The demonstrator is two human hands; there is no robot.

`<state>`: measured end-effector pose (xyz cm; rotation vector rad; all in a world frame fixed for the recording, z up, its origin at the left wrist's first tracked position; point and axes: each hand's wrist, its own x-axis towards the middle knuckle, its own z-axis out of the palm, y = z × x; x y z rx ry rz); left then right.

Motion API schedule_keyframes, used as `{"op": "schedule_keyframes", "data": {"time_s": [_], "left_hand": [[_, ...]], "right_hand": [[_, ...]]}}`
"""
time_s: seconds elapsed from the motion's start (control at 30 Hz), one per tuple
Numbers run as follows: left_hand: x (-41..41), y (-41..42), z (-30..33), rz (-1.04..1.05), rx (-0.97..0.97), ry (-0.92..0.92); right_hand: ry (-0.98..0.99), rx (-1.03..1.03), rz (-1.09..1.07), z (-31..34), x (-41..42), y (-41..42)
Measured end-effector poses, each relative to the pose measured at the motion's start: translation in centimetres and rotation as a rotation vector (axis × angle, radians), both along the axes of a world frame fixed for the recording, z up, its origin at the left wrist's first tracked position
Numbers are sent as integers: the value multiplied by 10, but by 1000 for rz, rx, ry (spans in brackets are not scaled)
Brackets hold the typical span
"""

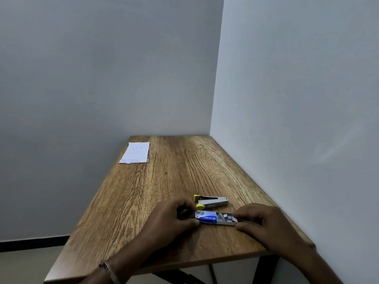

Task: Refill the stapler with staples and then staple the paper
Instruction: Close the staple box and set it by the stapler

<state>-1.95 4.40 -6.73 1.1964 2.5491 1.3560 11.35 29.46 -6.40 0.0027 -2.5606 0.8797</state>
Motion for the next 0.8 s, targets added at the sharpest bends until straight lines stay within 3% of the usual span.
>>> {"op": "schedule_keyframes", "data": {"time_s": [0.8], "left_hand": [[-1,1,-1,27,12,12]], "right_hand": [[1,9,50,2,-16,-12]]}}
